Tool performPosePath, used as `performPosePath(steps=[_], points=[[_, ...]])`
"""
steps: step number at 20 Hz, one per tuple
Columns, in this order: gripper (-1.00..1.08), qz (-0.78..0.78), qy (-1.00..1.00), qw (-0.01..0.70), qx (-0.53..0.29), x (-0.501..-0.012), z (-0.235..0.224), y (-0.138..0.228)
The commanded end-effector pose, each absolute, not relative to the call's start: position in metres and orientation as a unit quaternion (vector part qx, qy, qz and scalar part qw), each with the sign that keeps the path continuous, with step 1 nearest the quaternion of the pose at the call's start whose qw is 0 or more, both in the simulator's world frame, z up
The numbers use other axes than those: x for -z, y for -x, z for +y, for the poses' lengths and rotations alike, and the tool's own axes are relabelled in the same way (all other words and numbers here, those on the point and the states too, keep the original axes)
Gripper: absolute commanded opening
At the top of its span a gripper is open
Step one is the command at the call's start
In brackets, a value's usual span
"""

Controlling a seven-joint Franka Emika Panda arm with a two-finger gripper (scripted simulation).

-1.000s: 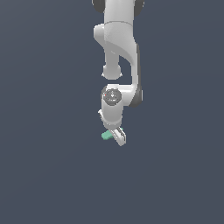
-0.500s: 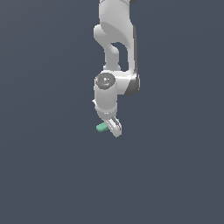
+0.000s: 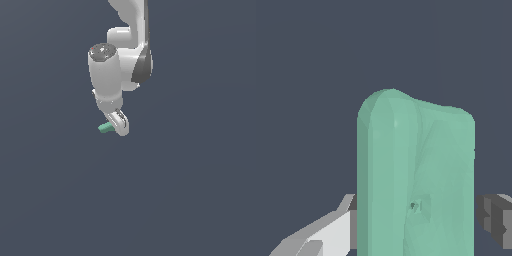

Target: Pick up the object and move it to a goal position.

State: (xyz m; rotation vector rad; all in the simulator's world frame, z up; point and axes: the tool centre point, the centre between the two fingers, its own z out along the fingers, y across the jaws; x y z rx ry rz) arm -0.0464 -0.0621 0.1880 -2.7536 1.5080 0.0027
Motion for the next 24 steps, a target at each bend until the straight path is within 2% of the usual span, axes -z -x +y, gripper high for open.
performPosePath(steps=[1, 13, 24], points=[[-1.0, 0.48, 0.877, 0.001, -0.001, -0.215, -0.073, 0.055], [-1.0, 0.48, 0.877, 0.0, 0.0, -0.318, -0.116, 0.082], [-1.0, 0.479, 0.878, 0.0, 0.0, -0.35, -0.128, 0.088]])
